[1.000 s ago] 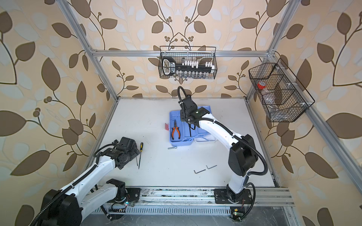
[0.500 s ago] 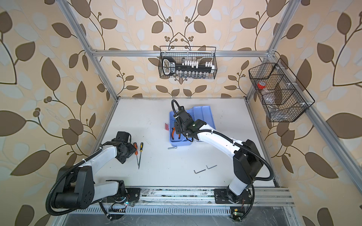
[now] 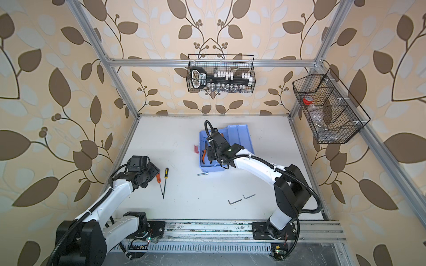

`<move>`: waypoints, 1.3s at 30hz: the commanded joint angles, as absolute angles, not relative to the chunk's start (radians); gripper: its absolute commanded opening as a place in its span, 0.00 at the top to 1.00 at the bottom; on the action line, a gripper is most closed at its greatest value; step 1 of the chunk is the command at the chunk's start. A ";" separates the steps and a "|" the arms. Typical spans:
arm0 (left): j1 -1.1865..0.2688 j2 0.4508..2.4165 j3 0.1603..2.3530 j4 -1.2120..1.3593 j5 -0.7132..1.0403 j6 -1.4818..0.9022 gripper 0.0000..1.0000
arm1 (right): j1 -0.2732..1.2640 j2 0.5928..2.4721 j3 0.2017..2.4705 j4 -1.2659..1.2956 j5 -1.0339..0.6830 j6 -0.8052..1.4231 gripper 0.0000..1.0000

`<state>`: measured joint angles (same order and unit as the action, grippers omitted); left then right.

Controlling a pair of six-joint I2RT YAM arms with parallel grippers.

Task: Pack the tool kit
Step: 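Grasp the orange-black screwdriver with the left gripper while the right gripper hovers, then carry the orange-black screwdriver toward the right gripper and hand it over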

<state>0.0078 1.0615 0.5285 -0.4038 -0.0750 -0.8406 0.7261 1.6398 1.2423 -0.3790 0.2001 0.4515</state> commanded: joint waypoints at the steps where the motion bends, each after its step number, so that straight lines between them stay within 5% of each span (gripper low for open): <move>1: 0.012 1.131 0.530 -0.332 -0.040 -0.807 0.27 | 0.723 1.604 1.202 -0.356 0.159 0.443 0.50; 11: 0.012 1.319 0.558 -0.262 -0.012 -0.793 0.38 | 0.719 1.549 1.146 -0.333 0.156 0.451 0.50; 16: 0.012 1.366 0.583 -0.283 -0.023 -0.787 0.61 | 0.716 1.540 1.133 -0.339 0.182 0.448 0.50; 28: 0.010 1.362 0.613 -0.363 -0.012 -0.771 0.97 | 0.723 1.544 1.126 -0.327 0.140 0.455 0.50; 39: -0.217 1.098 0.726 -0.451 -0.047 -0.780 1.00 | 0.801 1.597 1.182 -0.174 -0.342 0.431 0.52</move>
<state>-0.1570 1.1297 0.6521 -0.4320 -0.0345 -0.7868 0.7685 1.5669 1.1446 -0.2298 -0.1883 0.4469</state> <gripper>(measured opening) 0.271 0.479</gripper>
